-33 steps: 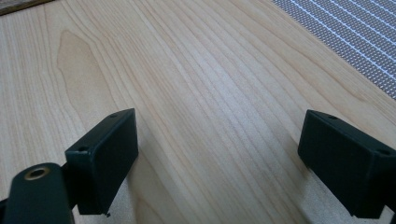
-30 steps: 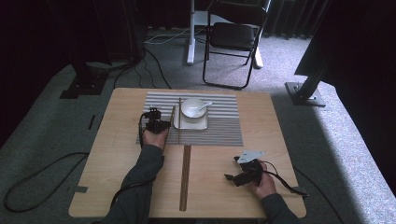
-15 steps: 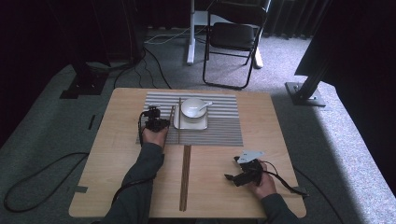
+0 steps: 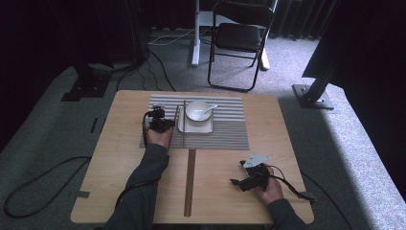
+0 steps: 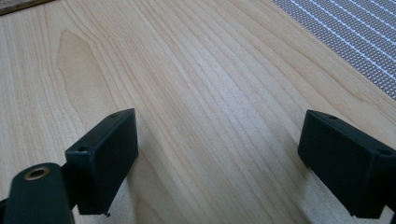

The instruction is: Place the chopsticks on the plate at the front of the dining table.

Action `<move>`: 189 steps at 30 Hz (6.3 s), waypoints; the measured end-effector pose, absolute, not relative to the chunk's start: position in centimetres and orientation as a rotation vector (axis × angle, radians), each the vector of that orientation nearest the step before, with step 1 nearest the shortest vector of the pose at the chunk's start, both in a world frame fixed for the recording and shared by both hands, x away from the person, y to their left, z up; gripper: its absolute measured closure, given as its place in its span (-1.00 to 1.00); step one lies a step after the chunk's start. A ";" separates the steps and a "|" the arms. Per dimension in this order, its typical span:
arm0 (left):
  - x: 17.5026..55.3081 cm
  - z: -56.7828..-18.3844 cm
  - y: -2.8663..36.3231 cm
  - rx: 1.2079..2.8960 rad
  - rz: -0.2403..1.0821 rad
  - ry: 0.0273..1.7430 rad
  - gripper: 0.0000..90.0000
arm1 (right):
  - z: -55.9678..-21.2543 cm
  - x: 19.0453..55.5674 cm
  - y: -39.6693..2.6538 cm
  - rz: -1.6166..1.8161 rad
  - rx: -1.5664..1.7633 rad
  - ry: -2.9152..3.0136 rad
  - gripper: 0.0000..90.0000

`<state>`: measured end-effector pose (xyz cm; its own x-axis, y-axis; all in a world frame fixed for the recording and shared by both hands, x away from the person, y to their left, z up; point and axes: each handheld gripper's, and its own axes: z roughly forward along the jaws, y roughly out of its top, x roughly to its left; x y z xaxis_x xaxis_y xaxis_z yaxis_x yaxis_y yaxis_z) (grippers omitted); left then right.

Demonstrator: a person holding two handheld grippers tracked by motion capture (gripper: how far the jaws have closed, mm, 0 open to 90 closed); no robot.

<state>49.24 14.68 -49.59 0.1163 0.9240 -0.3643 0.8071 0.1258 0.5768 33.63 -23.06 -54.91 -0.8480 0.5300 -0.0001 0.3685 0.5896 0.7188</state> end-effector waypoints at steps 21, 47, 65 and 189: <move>50.6 -48.4 14.5 1.686 0.218 1.707 0.88 | -54.9 33.6 -23.1 1.104 0.746 2.605 -0.74; 51.9 -48.9 14.3 1.655 0.188 1.731 0.88 | -54.9 33.6 -23.1 1.103 0.746 2.605 -0.74; 53.0 -49.0 13.6 1.655 0.170 1.744 0.88 | -54.9 33.6 -23.0 1.104 0.750 2.602 -0.74; 55.2 -51.5 12.6 1.527 0.012 1.774 0.76 | -54.9 33.5 -23.0 1.104 0.754 2.598 -0.74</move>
